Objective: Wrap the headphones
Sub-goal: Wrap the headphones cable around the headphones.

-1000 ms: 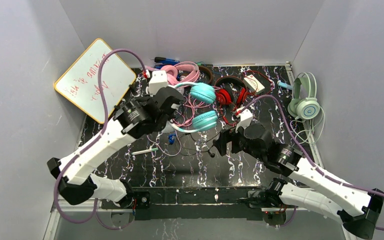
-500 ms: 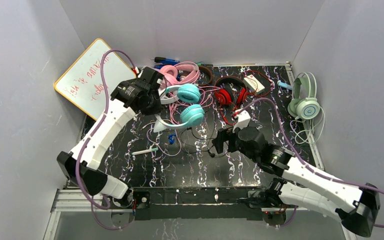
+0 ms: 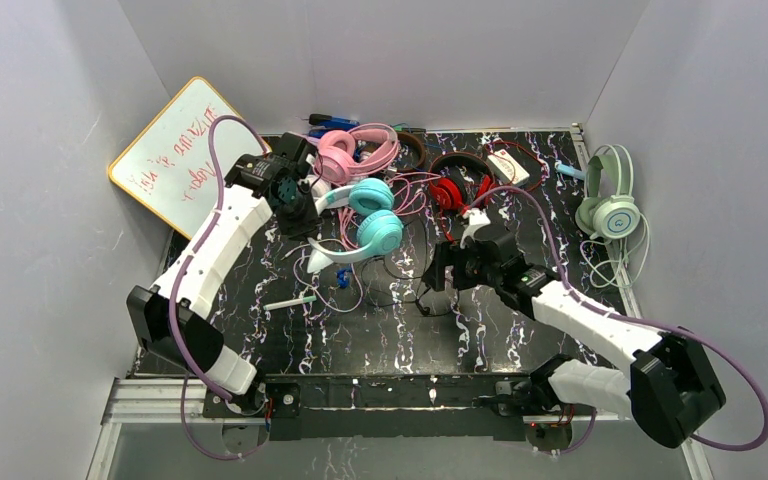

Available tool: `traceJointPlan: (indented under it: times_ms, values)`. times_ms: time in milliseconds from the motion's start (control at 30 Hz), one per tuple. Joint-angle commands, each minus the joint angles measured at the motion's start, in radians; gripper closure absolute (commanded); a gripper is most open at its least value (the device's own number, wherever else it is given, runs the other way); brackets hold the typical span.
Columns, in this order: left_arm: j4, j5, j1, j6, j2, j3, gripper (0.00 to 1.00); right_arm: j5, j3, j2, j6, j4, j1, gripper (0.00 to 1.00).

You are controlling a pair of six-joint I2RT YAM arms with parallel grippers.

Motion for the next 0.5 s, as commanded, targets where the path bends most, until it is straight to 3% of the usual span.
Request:
traceJointPlan:
  times_ms: [0, 167, 467]
  values:
    - [0.006, 0.049, 0.004, -0.031, -0.048, -0.026, 1.0, -0.221, 0.027, 0.042, -0.031, 0.154, 0.002, 0.12]
    - [0.015, 0.016, 0.005, -0.064, -0.082, -0.05, 1.0, -0.25, -0.025, 0.057, 0.002, 0.266, 0.004, 0.24]
    - [0.049, 0.157, 0.006, -0.069, -0.096, -0.031, 1.0, -0.227, -0.105, 0.136, 0.046, 0.503, 0.026, 0.27]
